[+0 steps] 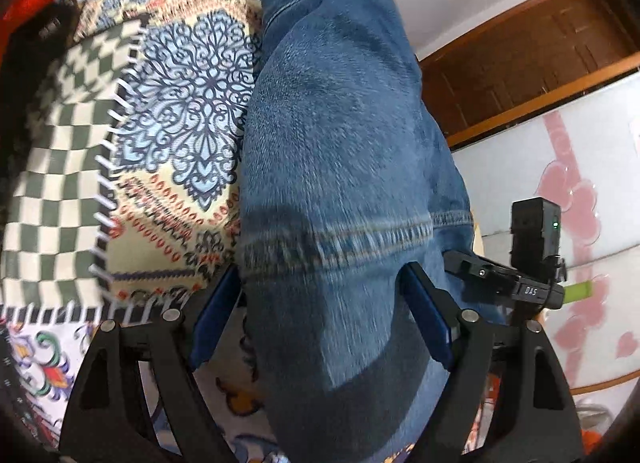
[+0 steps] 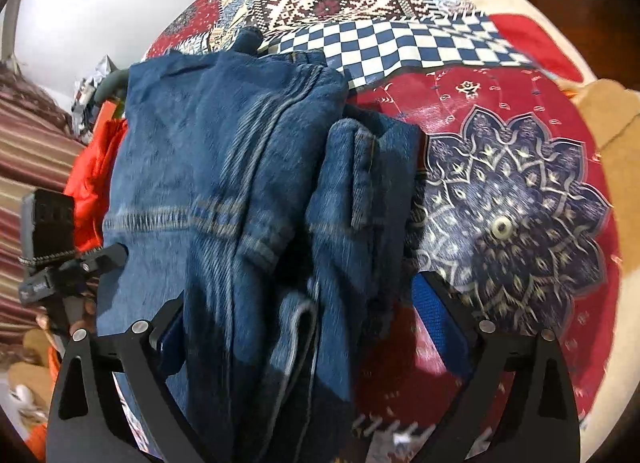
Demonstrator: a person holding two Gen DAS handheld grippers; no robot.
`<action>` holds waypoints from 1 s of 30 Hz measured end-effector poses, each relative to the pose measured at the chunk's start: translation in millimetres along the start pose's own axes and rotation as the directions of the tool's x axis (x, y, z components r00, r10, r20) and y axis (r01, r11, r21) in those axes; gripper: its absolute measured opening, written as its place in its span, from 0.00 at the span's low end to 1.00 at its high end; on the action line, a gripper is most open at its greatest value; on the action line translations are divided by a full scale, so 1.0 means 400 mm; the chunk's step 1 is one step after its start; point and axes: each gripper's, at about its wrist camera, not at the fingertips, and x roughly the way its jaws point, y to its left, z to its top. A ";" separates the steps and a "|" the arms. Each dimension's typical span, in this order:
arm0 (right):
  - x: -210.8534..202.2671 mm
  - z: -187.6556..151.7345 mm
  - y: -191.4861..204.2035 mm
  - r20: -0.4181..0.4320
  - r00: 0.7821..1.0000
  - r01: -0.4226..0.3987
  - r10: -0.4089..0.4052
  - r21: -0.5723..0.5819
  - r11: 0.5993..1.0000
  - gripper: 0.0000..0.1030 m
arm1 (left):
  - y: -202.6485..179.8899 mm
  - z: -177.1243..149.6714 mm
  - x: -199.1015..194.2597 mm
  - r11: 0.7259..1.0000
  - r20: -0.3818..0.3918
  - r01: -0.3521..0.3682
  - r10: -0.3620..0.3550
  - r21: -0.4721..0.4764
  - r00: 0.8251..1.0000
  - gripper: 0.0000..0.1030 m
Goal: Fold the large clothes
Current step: 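Grasp the folded denim bundle with both tools and lift it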
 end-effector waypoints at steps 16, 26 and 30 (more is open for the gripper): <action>-0.056 -0.011 0.070 0.023 0.999 -0.041 0.042 -0.014 0.999 0.37 | -0.094 0.007 0.008 0.995 0.027 -0.053 0.051 0.083 0.998 0.53; -0.205 -0.046 0.233 0.121 0.992 -0.008 0.021 -0.107 0.994 0.32 | -0.238 -0.024 -0.186 0.976 0.162 -0.098 0.066 0.195 0.985 0.44; -0.247 -0.012 0.361 0.182 0.982 -0.010 0.044 -0.185 0.983 0.32 | -0.262 -0.036 -0.331 0.970 0.255 -0.104 0.046 0.220 0.966 0.43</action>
